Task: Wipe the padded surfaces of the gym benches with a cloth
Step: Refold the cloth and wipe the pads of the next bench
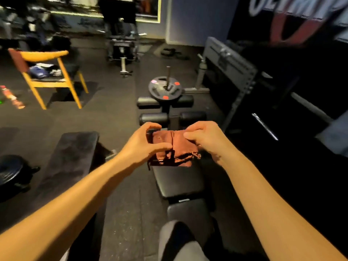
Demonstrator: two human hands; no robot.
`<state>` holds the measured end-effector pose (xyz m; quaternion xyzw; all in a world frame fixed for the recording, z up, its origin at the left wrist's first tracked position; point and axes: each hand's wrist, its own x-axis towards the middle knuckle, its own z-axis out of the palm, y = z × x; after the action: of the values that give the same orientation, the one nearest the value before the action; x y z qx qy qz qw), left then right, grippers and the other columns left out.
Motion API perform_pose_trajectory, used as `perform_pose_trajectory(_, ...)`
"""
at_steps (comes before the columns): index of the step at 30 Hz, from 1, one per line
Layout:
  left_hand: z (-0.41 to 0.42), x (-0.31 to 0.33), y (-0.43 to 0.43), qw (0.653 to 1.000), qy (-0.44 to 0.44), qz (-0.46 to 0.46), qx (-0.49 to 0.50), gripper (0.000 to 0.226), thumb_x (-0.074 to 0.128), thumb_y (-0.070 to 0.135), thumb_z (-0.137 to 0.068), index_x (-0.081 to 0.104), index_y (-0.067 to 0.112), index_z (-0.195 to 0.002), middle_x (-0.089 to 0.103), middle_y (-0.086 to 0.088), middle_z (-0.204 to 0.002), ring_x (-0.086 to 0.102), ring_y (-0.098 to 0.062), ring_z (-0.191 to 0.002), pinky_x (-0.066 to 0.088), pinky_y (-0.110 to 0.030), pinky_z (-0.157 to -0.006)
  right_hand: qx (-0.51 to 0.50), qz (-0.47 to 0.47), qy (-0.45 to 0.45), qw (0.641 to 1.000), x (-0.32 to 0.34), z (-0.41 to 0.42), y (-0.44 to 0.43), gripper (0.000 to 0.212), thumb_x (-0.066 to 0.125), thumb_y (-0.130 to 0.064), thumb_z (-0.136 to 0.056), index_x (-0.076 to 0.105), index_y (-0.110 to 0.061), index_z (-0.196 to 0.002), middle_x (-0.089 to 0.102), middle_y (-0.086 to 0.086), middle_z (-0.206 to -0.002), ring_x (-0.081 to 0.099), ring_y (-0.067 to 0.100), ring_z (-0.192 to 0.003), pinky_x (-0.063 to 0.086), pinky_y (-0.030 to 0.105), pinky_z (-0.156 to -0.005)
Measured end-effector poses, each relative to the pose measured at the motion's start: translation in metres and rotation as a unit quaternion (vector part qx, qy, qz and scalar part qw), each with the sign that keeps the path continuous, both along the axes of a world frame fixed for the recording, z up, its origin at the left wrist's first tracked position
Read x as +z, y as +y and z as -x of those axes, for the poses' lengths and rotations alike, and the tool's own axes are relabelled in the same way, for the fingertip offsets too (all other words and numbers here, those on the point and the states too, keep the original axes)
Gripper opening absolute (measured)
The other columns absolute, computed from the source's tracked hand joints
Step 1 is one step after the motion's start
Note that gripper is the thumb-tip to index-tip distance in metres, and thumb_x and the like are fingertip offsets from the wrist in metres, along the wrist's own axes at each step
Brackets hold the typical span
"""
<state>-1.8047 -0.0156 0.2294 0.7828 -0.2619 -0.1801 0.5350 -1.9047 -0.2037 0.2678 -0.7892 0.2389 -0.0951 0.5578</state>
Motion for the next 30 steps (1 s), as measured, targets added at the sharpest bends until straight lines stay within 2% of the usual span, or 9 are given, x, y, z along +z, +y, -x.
perform_pose_trajectory(3, 0.019, 0.010, -0.050, 0.997, -0.057, 0.010, -0.052, 0.039, 0.085, 0.012, -0.080, 0.068, 0.024, -0.113, 0.073, 0.007, -0.103, 0.070, -0.009, -0.094, 0.055, -0.028, -0.087, -0.054, 0.007, 0.008, 0.998, 0.016, 0.038, -0.040, 0.008, 0.075, -0.010, -0.086, 0.076, -0.013, -0.092, 0.073, 0.002, -0.081, 0.068, 0.013, -0.073, 0.053, 0.028, -0.064)
perform_pose_trajectory(6, 0.030, 0.011, -0.096, 0.995, -0.065, 0.014, -0.073, 0.025, 0.082, 0.018, -0.084, 0.071, 0.027, -0.105, 0.073, 0.007, -0.094, 0.068, -0.008, -0.085, 0.055, -0.031, -0.080, -0.090, -0.041, -0.005, 0.995, 0.029, 0.067, -0.076, 0.007, 0.072, -0.008, -0.088, 0.074, -0.010, -0.094, 0.072, 0.008, -0.082, 0.068, 0.017, -0.073, 0.054, 0.029, -0.063)
perform_pose_trajectory(9, 0.048, 0.019, -0.138, 0.991, -0.093, 0.053, -0.079, 0.030, 0.083, 0.038, -0.084, 0.070, 0.027, -0.109, 0.069, 0.002, -0.097, 0.067, -0.017, -0.088, 0.057, -0.034, -0.078, -0.119, -0.090, -0.022, 0.989, 0.032, 0.085, -0.108, 0.007, 0.070, -0.004, -0.090, 0.071, -0.008, -0.096, 0.071, 0.007, -0.076, 0.069, 0.017, -0.065, 0.056, 0.029, -0.059)
perform_pose_trajectory(13, 0.082, 0.033, -0.203, 0.963, -0.124, 0.055, -0.231, 0.040, 0.086, 0.057, -0.073, 0.067, 0.037, -0.100, 0.071, 0.010, -0.095, 0.069, -0.010, -0.089, 0.058, -0.038, -0.082, -0.174, -0.136, -0.057, 0.974, 0.026, 0.099, -0.163, 0.013, 0.073, -0.008, -0.089, 0.071, -0.001, -0.100, 0.075, 0.015, -0.083, 0.074, 0.023, -0.074, 0.060, 0.036, -0.064)
perform_pose_trajectory(17, 0.093, 0.028, -0.295, 0.963, -0.161, 0.056, -0.208, 0.040, 0.083, 0.061, -0.071, 0.062, 0.037, -0.096, 0.070, 0.014, -0.091, 0.069, -0.005, -0.084, 0.058, -0.041, -0.077, -0.186, -0.160, -0.075, 0.967, 0.019, 0.094, -0.249, 0.035, 0.078, -0.014, -0.086, 0.068, 0.011, -0.109, 0.074, 0.016, -0.083, 0.073, 0.025, -0.077, 0.060, 0.038, -0.066)
perform_pose_trajectory(20, 0.087, 0.029, -0.379, 0.968, -0.115, 0.076, -0.209, 0.022, 0.076, 0.046, -0.087, 0.071, 0.027, -0.096, 0.076, 0.005, -0.087, 0.074, -0.012, -0.078, 0.061, -0.047, -0.074, -0.148, -0.169, -0.082, 0.971, 0.014, 0.083, -0.337, 0.040, 0.076, -0.017, -0.088, 0.067, 0.013, -0.113, 0.072, 0.014, -0.080, 0.071, 0.021, -0.069, 0.058, 0.032, -0.058)
perform_pose_trajectory(22, 0.081, 0.031, -0.444, 0.972, -0.077, 0.088, -0.204, 0.009, 0.070, 0.025, -0.096, 0.075, 0.017, -0.098, 0.077, 0.002, -0.087, 0.074, -0.010, -0.081, 0.062, -0.036, -0.078, -0.115, -0.148, -0.072, 0.980, 0.012, 0.079, -0.405, 0.040, 0.075, -0.026, -0.089, 0.069, 0.007, -0.113, 0.073, 0.010, -0.082, 0.069, 0.017, -0.070, 0.053, 0.027, -0.058)
perform_pose_trajectory(27, 0.066, 0.065, -0.591, 0.975, 0.069, 0.097, -0.190, 0.017, 0.059, 0.014, -0.101, 0.071, 0.002, -0.098, 0.075, -0.006, -0.086, 0.071, -0.014, -0.081, 0.055, -0.020, -0.071, -0.040, -0.092, -0.074, 0.992, 0.030, 0.086, -0.565, 0.056, 0.070, -0.045, -0.090, 0.067, 0.008, -0.107, 0.073, 0.023, -0.104, 0.072, 0.031, -0.096, 0.055, 0.043, -0.089)
perform_pose_trajectory(30, 0.057, 0.087, -0.662, 0.970, 0.118, 0.123, -0.171, 0.018, 0.057, 0.018, -0.102, 0.071, 0.006, -0.101, 0.072, -0.016, -0.090, 0.072, -0.022, -0.087, 0.057, -0.024, -0.072, 0.001, -0.063, -0.068, 0.996, 0.048, 0.096, -0.637, 0.032, 0.077, -0.038, -0.085, 0.072, -0.010, -0.099, 0.076, 0.010, -0.098, 0.073, 0.028, -0.095, 0.055, 0.044, -0.089)
